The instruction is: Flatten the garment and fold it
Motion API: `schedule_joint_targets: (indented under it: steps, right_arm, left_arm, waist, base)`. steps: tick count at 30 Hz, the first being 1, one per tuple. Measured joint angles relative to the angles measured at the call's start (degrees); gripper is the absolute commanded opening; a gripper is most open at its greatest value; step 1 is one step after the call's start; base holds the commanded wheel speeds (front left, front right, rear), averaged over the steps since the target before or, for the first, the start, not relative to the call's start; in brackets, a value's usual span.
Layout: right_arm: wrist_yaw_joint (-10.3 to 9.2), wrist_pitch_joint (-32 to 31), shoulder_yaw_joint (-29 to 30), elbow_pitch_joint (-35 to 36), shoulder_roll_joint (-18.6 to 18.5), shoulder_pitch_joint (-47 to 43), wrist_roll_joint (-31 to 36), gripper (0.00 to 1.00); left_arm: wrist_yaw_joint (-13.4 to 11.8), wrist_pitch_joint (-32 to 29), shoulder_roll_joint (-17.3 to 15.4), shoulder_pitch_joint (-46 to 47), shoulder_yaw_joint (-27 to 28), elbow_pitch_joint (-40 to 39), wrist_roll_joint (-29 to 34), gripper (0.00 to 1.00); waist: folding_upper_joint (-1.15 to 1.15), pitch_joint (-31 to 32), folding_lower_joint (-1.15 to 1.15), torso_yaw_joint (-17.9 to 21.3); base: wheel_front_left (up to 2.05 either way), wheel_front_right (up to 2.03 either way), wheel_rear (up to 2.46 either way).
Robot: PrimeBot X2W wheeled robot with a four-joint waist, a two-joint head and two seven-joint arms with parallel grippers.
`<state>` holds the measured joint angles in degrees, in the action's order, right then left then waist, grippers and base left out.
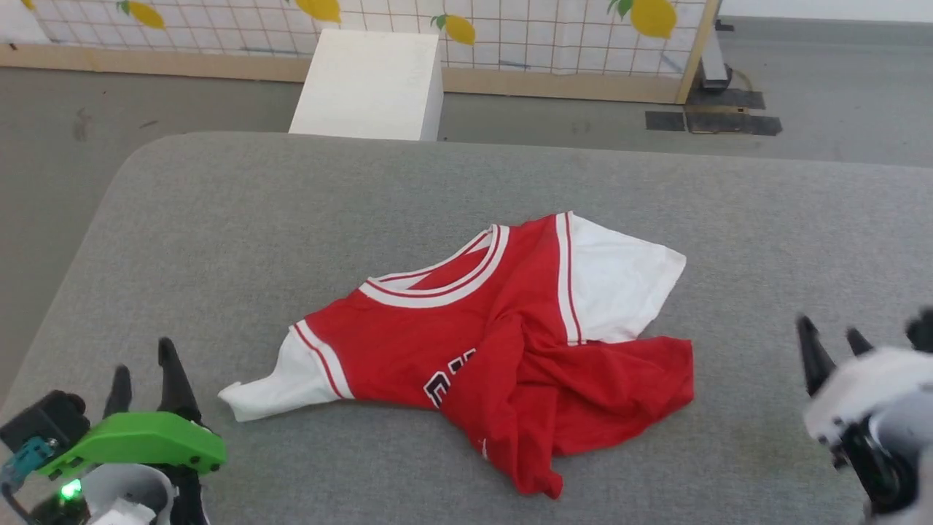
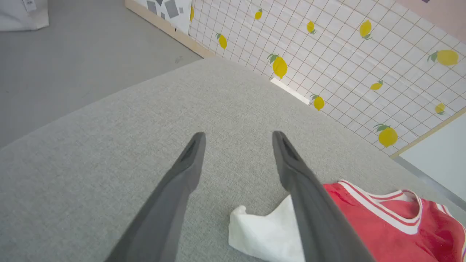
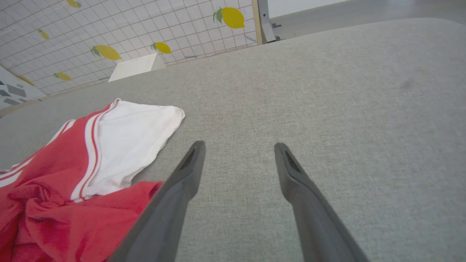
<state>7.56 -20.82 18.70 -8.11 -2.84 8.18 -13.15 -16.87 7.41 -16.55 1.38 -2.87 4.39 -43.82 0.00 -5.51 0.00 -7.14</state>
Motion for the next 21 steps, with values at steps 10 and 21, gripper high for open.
schedule_joint_targets:
  steps: [10,21]
  right_arm:
    - [0.01,-14.04,-8.80,-9.02,0.04,17.96,13.90,1.00]
    - [0.01,-20.61,-10.56,-23.57,-1.67,30.61,27.93,1.00]
  left_arm:
    - [3.75,5.88,0.20,1.49,-6.27,-0.35,7.78,1.00]
    - [6.48,6.37,2.92,6.44,-9.38,2.80,8.13,1.00]
  waist:
    - [0.00,-3.82,0.00,-3.61]
    - [0.00,-10.89,0.00,-8.04]
  base:
    - [0.00,0.00,0.00]
    - [0.00,0.00,0.00]
